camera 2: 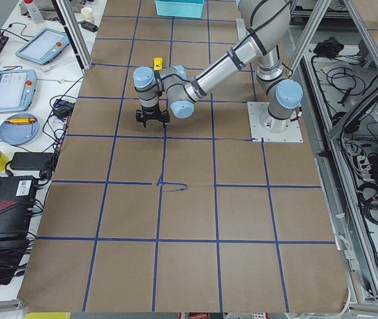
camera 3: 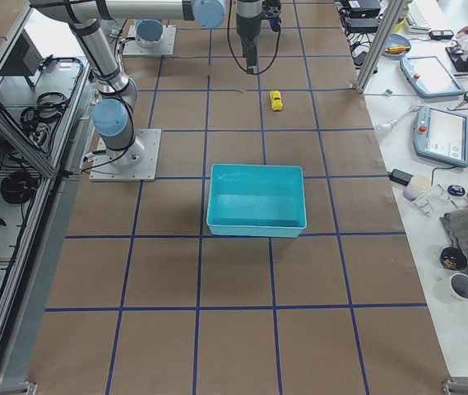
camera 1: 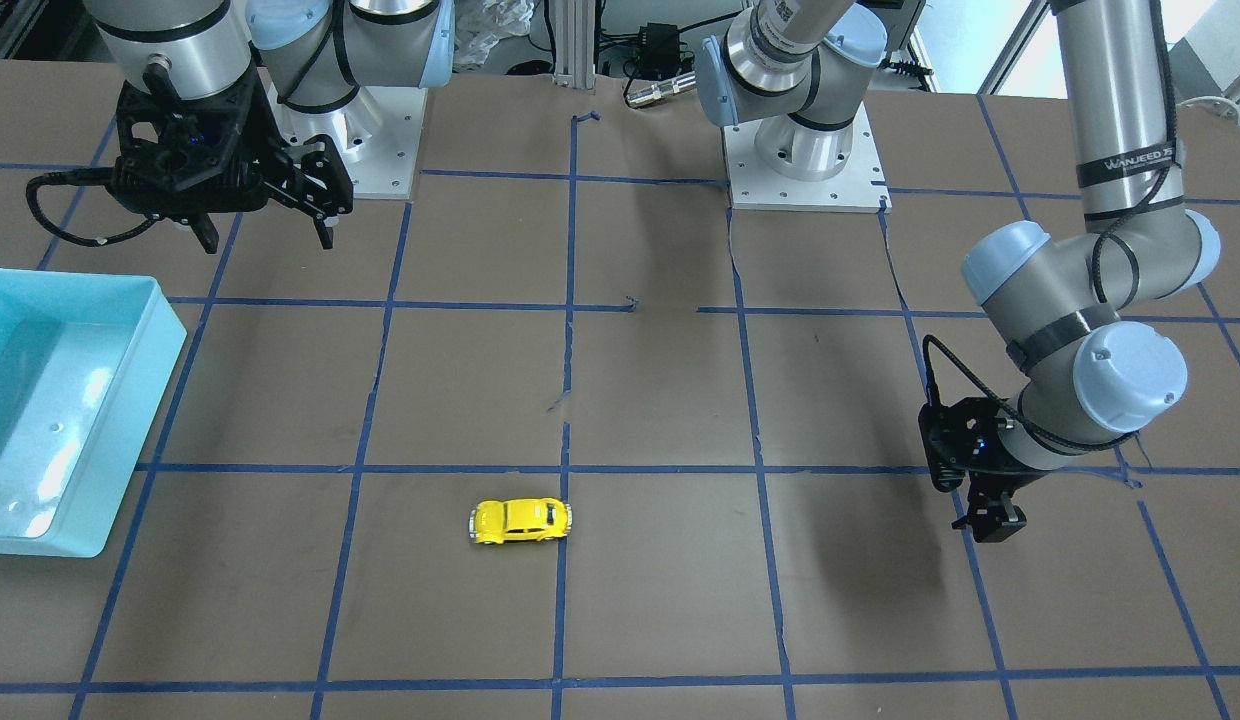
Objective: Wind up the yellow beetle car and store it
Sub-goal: 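Release the car so it rolls toward the right gripper, then lower the right gripper onto the car while the left arm lifts away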
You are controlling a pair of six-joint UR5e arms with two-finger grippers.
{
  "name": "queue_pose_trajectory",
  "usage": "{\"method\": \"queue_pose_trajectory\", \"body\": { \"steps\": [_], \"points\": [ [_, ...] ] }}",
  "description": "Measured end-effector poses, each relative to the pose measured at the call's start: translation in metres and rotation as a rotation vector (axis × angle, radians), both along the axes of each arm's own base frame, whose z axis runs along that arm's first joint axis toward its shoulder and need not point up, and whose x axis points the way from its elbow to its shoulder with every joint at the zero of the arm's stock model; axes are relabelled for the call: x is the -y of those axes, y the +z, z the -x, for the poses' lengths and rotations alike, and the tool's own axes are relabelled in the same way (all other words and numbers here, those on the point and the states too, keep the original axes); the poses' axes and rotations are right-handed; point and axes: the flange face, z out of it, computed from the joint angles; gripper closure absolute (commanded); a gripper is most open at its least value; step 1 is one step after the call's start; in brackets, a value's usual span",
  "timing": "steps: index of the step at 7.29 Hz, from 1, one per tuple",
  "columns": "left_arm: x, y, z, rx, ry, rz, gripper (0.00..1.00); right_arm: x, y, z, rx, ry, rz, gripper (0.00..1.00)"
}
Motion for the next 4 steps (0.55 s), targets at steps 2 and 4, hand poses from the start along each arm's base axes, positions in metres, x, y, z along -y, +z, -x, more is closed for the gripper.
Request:
{"method": "queue_pose_trajectory", "body": {
  "steps": [2,4],
  "points": [
    [-0.015,0.061,0.054,0.014,0.155,0.005,0.0,0.0,-0.002,0.002,-0.018,0.0,-0.002,0.0],
    [-0.045,0.123,0.092,0.026,0.337,0.009,0.0,0.005,-0.01,0.001,-0.025,0.007,-0.008,0.0]
  ]
}}
